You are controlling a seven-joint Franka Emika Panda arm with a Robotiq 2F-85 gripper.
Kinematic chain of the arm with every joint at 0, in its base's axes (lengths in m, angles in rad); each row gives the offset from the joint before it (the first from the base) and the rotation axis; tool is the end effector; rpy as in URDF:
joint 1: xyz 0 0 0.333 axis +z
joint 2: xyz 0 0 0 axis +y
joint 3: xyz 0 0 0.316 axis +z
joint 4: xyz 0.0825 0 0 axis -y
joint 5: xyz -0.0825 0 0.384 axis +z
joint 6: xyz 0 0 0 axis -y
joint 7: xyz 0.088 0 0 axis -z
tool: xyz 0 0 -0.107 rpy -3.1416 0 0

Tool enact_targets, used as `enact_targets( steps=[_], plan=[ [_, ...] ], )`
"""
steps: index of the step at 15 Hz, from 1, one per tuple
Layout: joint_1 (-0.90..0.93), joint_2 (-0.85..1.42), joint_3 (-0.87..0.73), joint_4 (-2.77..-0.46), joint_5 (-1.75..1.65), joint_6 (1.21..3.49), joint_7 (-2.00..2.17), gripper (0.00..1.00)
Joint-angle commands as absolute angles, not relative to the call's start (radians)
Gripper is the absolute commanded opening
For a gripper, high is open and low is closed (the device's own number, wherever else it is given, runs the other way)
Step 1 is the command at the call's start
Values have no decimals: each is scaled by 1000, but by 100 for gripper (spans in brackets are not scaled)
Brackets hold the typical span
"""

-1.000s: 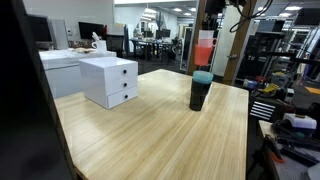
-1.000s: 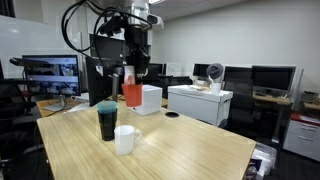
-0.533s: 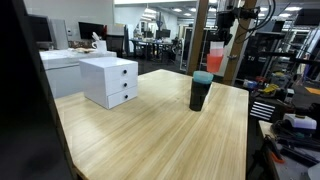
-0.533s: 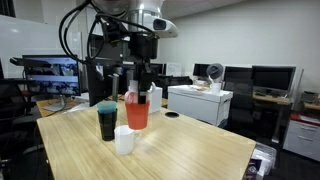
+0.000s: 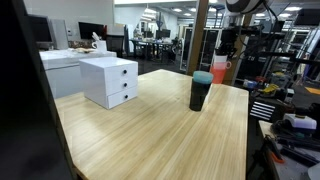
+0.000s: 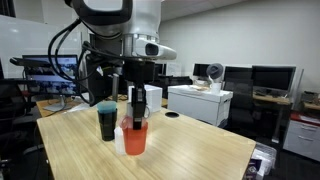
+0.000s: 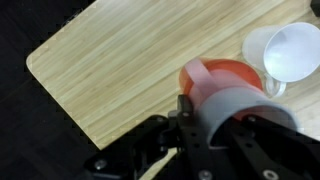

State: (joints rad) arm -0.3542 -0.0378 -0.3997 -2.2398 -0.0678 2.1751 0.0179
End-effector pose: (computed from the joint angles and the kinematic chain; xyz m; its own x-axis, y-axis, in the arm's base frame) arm 0.3729 -0.3545 0.3811 0.7431 -0.6685 -0.0296 -0.6673 -0.7437 0.0404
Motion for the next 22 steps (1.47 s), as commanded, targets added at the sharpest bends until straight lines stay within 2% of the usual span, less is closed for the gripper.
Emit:
enact_targets(
  steps=[1,16,17,19,22],
  plan=[
    [-367,-21,-395,-2284,-48,2221,57,6],
    [-355,21,-375,-2315,-3,2306,131,6],
    [-356,19,-377,-2315,-6,2306,135,39],
    [-358,16,-380,-2315,-10,2301,138,45],
    [-359,3,-384,-2316,-16,2296,143,65]
  ],
)
